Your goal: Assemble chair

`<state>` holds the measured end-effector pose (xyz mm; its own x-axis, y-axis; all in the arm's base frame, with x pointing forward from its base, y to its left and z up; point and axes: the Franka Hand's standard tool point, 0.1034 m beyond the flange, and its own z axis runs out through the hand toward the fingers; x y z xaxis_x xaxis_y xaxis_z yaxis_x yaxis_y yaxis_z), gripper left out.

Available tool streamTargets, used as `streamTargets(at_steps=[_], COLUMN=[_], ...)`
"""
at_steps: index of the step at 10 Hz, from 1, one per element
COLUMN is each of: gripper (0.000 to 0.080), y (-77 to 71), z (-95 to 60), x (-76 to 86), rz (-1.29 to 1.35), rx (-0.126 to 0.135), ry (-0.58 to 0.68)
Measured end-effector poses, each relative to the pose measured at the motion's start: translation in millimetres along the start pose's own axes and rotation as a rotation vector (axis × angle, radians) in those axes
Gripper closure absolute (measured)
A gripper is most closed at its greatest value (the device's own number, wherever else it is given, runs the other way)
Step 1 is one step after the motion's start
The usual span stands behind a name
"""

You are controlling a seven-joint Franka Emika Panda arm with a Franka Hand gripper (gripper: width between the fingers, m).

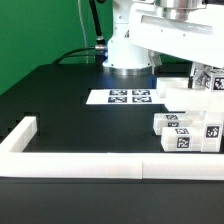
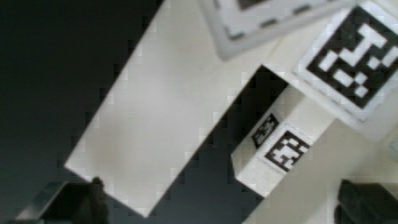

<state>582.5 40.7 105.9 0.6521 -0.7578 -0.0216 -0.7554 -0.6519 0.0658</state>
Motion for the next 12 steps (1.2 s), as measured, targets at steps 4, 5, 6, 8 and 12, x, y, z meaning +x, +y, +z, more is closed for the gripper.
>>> streamTargets(at_steps=[4,5,6,8,12], gripper=[0.015,0.015,0.015,0.015,0.015], y=[4.4,5.5,4.6,4.0,2.6], z=[-1.1,-1.9,-6.1,-17.2,-36.0], x=[6.2,7.8,8.0,6.9,-20.6], rz=[-0.006,-0.011,-0.014,-0.028,-0.09], rx=[-0.001,-0.001,0.005,0.023,0.044], ry=[0.004,0.005,0.006,0.008,-0.007])
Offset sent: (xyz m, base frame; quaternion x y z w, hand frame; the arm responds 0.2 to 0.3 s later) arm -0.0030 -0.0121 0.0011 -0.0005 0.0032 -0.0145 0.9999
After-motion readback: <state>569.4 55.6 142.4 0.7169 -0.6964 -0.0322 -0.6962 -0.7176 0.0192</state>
